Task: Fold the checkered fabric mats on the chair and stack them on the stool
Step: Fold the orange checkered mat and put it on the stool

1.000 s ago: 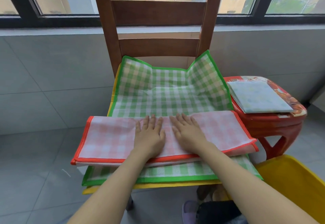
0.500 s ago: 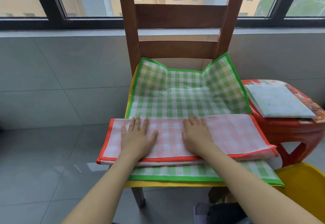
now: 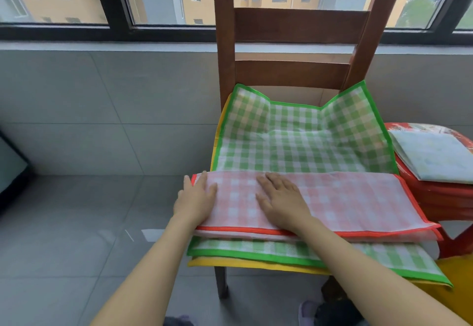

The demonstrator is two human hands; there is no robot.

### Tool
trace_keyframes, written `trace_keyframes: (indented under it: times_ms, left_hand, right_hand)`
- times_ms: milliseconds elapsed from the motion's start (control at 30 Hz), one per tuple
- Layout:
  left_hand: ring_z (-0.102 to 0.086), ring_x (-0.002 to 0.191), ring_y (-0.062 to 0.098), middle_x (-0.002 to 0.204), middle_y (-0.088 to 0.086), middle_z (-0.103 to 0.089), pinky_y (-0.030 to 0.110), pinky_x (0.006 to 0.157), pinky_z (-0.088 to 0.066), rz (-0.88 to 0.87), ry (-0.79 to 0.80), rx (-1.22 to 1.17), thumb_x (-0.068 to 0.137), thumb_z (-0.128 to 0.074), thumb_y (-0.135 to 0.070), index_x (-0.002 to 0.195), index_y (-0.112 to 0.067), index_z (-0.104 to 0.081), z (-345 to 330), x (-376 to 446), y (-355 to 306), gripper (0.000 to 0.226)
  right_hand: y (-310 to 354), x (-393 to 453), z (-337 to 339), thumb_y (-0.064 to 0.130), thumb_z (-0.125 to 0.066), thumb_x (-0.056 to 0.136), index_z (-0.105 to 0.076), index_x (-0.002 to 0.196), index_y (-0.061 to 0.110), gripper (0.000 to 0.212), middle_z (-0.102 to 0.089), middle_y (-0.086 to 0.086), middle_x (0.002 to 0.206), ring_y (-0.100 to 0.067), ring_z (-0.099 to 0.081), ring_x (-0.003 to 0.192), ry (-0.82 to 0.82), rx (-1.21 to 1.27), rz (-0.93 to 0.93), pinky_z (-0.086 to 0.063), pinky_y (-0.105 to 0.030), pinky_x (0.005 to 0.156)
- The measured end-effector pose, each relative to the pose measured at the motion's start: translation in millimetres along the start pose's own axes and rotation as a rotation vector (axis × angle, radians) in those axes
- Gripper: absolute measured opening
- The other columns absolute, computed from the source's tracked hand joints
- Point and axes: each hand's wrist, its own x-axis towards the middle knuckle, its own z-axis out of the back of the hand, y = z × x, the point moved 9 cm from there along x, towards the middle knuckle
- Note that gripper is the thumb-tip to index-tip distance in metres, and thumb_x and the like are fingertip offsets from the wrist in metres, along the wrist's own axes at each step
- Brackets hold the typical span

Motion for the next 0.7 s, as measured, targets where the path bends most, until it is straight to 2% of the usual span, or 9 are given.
trace_keyframes:
  times_ms: [100, 200, 300, 367, 433, 533, 600, 700]
  left_hand:
    - [-0.045, 0.125, 0.031, 0.139, 0.012, -0.046, 0.037, 0.099, -0.038, 0.005, -0.122, -0.241, 0.091, -0.048, -0.033, 0.141, -0.021, -0.038, 24.5, -1.4, 6.8, 0.052]
    - [-0.052, 0.119, 0.027, 0.133, 0.008, -0.053, 0.037, 0.099, -0.043, 0.034, -0.181, -0.439, 0.086, -0.06, -0.027, 0.138, -0.016, -0.043, 45.1, -2.6, 12.0, 0.056]
    - [-0.063, 0.104, 0.03, 0.123, 0.012, -0.061, 0.045, 0.092, -0.052, 0.187, -0.06, -0.711, 0.073, -0.077, -0.03, 0.132, -0.007, -0.05, 44.4, -0.2, 22.8, 0.069]
    - [-0.069, 0.091, 0.033, 0.106, 0.017, -0.07, 0.049, 0.086, -0.055, 0.251, 0.096, -0.875, 0.07, -0.081, -0.027, 0.11, 0.001, -0.065, 38.2, -1.1, 22.8, 0.052]
    - [-0.071, 0.085, 0.033, 0.092, 0.018, -0.073, 0.048, 0.083, -0.057, 0.219, 0.161, -0.896, 0.075, -0.078, -0.022, 0.095, 0.002, -0.069, 41.2, -4.4, 14.5, 0.032]
    - [-0.071, 0.067, 0.024, 0.078, 0.014, -0.074, 0.036, 0.066, -0.061, 0.101, 0.122, -0.95, 0.079, -0.074, -0.018, 0.097, 0.004, -0.069, 54.5, -8.4, -5.7, 0.029]
    - [-0.07, 0.067, 0.025, 0.084, 0.018, -0.073, 0.037, 0.068, -0.06, 0.075, 0.128, -1.025, 0.08, -0.073, -0.017, 0.099, 0.006, -0.067, 57.3, -12.6, -20.0, 0.03]
    - [-0.066, 0.082, 0.03, 0.104, 0.024, -0.068, 0.042, 0.083, -0.057, 0.069, 0.153, -1.134, 0.082, -0.071, -0.018, 0.108, 0.009, -0.063, 57.8, -16.1, -39.7, 0.039]
  right_hand:
    - [-0.8, 0.7, 2.1, 0.052, -0.03, 0.095, -0.015, 0.148, 0.034, 0.058, -0.008, 0.001, 0.159, -0.02, -0.006, 0.145, 0.019, 0.002, -0.021, -0.003, -0.037, 0.117]
    - [1.0, 1.1, 3.3, 0.06, -0.036, 0.09, -0.014, 0.148, 0.037, 0.066, -0.006, 0.001, 0.159, -0.021, -0.004, 0.145, 0.069, -0.008, -0.011, -0.003, -0.038, 0.116]
    - [-0.7, 0.7, 3.1, 0.069, -0.046, 0.08, -0.009, 0.148, 0.039, 0.083, 0.001, 0.002, 0.159, -0.022, 0.002, 0.146, 0.153, 0.043, 0.017, 0.0, -0.038, 0.116]
    - [-3.1, 0.4, 0.6, 0.072, -0.056, 0.071, -0.003, 0.147, 0.041, 0.098, 0.008, 0.003, 0.158, -0.022, 0.009, 0.145, 0.238, 0.086, 0.037, 0.004, -0.039, 0.116]
    - [-3.5, 0.1, -1.7, 0.072, -0.065, 0.063, 0.005, 0.147, 0.039, 0.114, 0.015, 0.002, 0.158, -0.021, 0.016, 0.145, 0.315, 0.076, 0.064, 0.007, -0.04, 0.116]
    - [-2.5, -0.7, -5.3, 0.067, -0.071, 0.06, 0.015, 0.147, 0.034, 0.126, 0.024, 0.0, 0.155, -0.019, 0.024, 0.142, 0.404, 0.012, 0.094, 0.01, -0.04, 0.116]
    - [-3.1, -0.9, -5.3, 0.067, -0.071, 0.06, 0.017, 0.146, 0.032, 0.128, 0.026, 0.0, 0.155, -0.018, 0.026, 0.142, 0.416, -0.002, 0.096, 0.011, -0.041, 0.116]
    - [-2.8, -4.2, -0.2, 0.07, -0.069, 0.06, 0.009, 0.148, 0.03, 0.125, 0.02, -0.004, 0.156, -0.022, 0.021, 0.143, 0.348, -0.044, 0.106, 0.01, -0.041, 0.116]
